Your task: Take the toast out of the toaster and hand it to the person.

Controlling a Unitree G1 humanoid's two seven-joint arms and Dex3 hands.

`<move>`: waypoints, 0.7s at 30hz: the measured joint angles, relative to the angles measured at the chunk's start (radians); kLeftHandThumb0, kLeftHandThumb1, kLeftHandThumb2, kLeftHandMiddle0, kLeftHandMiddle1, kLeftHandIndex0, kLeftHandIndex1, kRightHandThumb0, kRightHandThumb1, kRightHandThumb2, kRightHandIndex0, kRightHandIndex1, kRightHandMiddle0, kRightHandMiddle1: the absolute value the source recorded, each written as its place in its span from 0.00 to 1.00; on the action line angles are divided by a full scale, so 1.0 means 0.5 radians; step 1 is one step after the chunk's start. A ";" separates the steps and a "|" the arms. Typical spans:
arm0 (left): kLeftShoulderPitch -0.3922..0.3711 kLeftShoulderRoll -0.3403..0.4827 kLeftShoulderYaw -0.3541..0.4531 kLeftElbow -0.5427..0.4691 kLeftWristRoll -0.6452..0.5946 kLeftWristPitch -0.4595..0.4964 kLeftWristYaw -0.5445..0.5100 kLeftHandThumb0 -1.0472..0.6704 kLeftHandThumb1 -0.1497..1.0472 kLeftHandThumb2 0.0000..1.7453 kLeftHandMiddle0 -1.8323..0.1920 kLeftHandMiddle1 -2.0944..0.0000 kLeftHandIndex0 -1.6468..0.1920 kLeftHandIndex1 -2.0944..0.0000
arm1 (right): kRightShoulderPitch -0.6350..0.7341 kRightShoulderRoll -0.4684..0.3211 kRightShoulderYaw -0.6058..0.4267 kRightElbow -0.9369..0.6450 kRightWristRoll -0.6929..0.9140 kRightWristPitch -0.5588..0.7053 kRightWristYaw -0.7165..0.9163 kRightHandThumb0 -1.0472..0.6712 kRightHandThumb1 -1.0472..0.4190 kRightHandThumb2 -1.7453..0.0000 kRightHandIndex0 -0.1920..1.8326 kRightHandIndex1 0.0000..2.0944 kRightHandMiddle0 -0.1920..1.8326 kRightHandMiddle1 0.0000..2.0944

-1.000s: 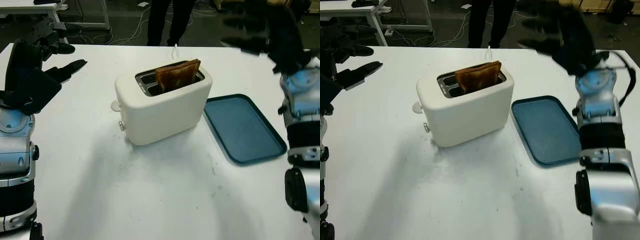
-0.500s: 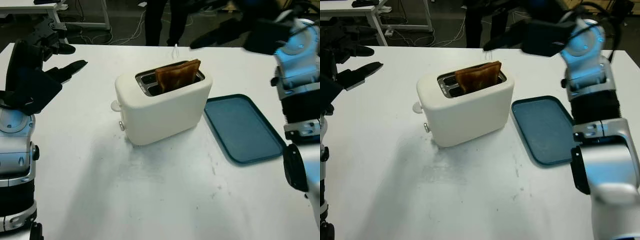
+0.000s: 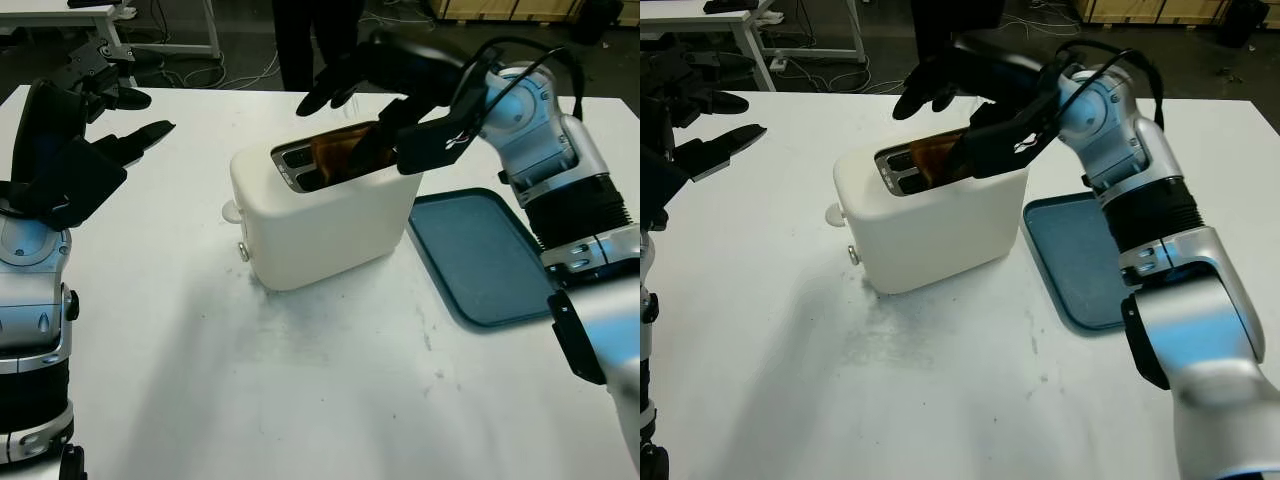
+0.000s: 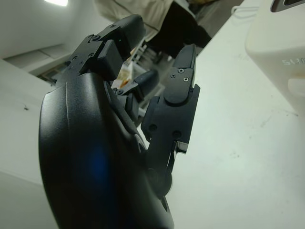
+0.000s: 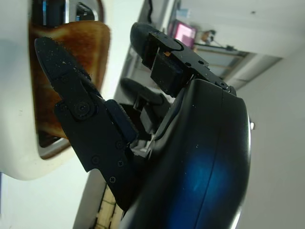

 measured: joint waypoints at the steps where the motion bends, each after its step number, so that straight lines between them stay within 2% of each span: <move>1: 0.000 0.000 0.000 0.000 0.000 0.000 0.000 0.50 0.89 0.01 0.74 0.54 0.68 0.70 | 0.000 0.003 0.007 0.021 -0.020 -0.004 -0.009 0.27 0.30 1.00 0.39 0.28 0.50 0.03; 11: 0.010 0.003 0.000 0.000 0.001 0.000 -0.004 0.48 0.89 0.01 0.74 0.54 0.67 0.70 | -0.034 0.027 0.083 0.371 -0.192 -0.196 -0.315 0.30 0.30 1.00 0.41 0.28 0.51 0.03; 17: 0.015 0.003 0.000 0.000 0.001 0.000 -0.006 0.49 0.89 0.01 0.73 0.54 0.67 0.70 | -0.074 0.021 0.111 0.432 -0.210 -0.244 -0.312 0.38 0.26 0.99 0.49 0.32 0.56 0.05; 18: 0.015 0.003 0.000 0.000 0.003 0.000 -0.006 0.49 0.89 0.01 0.73 0.54 0.67 0.70 | -0.088 0.016 0.126 0.432 -0.229 -0.243 -0.297 0.38 0.24 0.99 0.52 0.41 0.61 0.07; 19: 0.016 0.003 0.000 0.000 0.004 0.000 -0.006 0.49 0.89 0.01 0.73 0.54 0.67 0.70 | -0.105 0.011 0.144 0.431 -0.247 -0.240 -0.280 0.38 0.24 1.00 0.53 0.46 0.63 0.10; 20: 0.016 0.003 0.000 0.000 0.004 0.000 -0.006 0.49 0.89 0.01 0.73 0.54 0.67 0.70 | -0.122 0.007 0.152 0.426 -0.265 -0.232 -0.257 0.38 0.23 1.00 0.54 0.51 0.63 0.18; 21: 0.017 0.003 0.000 0.000 0.004 0.000 -0.006 0.50 0.89 0.01 0.73 0.54 0.67 0.71 | -0.134 0.003 0.156 0.419 -0.271 -0.229 -0.240 0.37 0.23 1.00 0.55 0.58 0.58 0.34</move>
